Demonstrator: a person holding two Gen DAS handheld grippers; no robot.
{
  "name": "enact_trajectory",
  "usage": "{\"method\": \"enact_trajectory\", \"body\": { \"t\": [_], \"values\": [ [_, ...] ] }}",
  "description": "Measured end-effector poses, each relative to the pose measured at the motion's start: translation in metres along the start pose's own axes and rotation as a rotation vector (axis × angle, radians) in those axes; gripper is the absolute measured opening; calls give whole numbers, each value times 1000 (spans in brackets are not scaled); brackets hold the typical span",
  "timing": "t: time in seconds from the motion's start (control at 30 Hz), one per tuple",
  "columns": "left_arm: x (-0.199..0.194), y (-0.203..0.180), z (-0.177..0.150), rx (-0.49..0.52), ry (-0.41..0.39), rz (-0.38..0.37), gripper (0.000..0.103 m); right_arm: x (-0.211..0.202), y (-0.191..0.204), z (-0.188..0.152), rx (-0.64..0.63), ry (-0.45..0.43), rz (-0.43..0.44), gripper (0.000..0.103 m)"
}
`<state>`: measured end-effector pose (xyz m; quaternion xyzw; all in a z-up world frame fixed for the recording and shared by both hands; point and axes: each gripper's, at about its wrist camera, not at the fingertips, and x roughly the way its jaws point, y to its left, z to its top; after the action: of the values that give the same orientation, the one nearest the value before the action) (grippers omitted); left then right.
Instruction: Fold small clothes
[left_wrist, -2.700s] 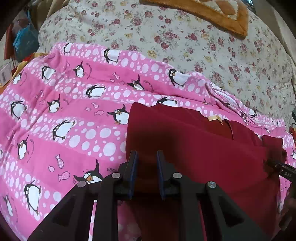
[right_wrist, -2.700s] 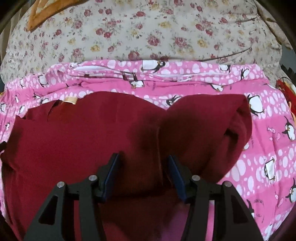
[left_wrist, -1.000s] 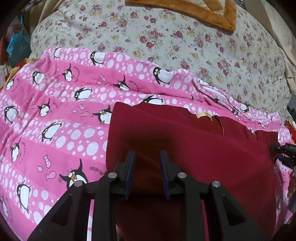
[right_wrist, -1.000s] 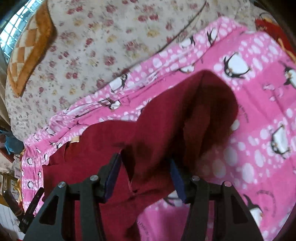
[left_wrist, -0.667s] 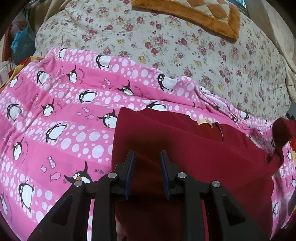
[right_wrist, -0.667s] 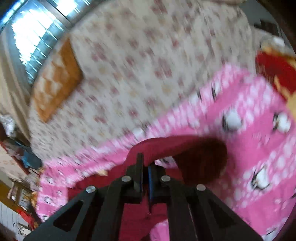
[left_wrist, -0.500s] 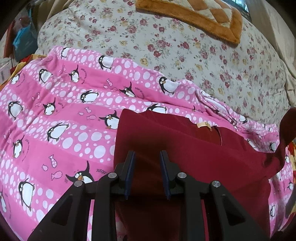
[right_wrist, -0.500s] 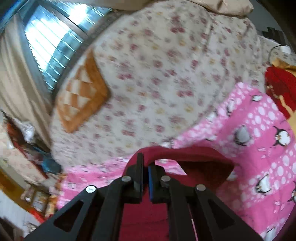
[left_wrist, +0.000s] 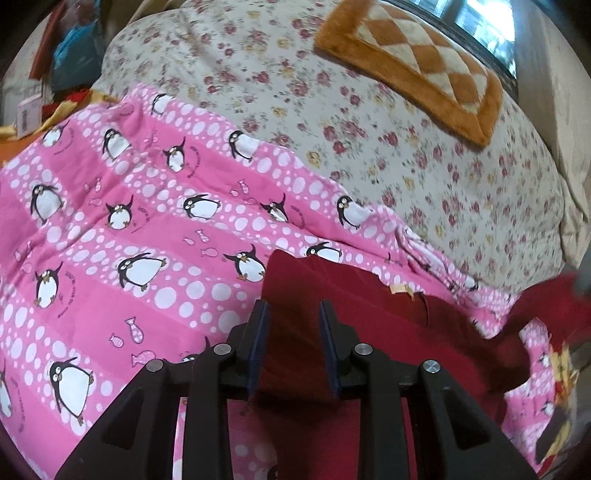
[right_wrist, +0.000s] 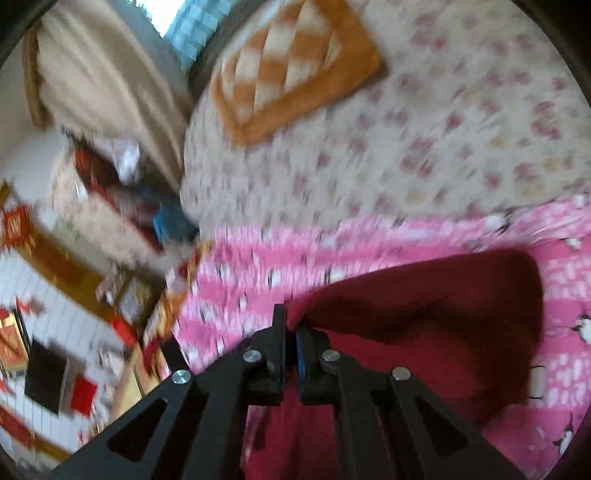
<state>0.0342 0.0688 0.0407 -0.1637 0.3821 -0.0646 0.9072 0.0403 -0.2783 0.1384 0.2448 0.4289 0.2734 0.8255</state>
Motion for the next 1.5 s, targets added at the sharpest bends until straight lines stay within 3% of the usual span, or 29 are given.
{"method": "enact_trajectory", "body": {
  "t": [0.17, 0.23, 0.27, 0.3, 0.33, 0.47, 0.57, 0.8, 0.97, 1.13, 1.4, 1.5],
  "values": [
    [0, 6, 3, -27, 9, -70, 9, 101, -9, -11, 30, 163, -35, 7],
    [3, 5, 4, -29, 24, -120, 13, 135, -23, -14, 104, 200, -31, 18],
    [5, 4, 4, -30, 31, -145, 15, 150, -32, -17, 148, 222, -26, 38],
    [6, 3, 5, -29, 36, -163, 19, 156, -39, -20, 180, 223, -27, 50],
    [6, 1, 5, -28, 43, -180, 21, 156, -43, -24, 208, 200, -35, 51],
    [10, -8, 3, -17, 55, -241, 43, 125, -51, -23, 184, 128, -45, 52],
    [20, -19, -2, 23, 68, -200, 45, 77, -55, -26, 120, 66, -115, 60],
    [63, -40, -13, 87, 147, -71, 44, -11, -84, -57, 10, -31, -381, 62],
    [82, -43, -21, 92, 177, -13, 36, -35, -117, -79, 102, -29, -382, 62],
    [86, -48, -23, 114, 159, 28, 30, -36, -137, -96, 158, -23, -366, 62],
    [88, -56, -24, 163, 158, 58, 1, -28, -133, -99, 160, -22, -348, 62],
    [82, -57, -22, 174, 140, 63, 0, -27, -130, -97, 154, -25, -346, 62]
  ]
}}
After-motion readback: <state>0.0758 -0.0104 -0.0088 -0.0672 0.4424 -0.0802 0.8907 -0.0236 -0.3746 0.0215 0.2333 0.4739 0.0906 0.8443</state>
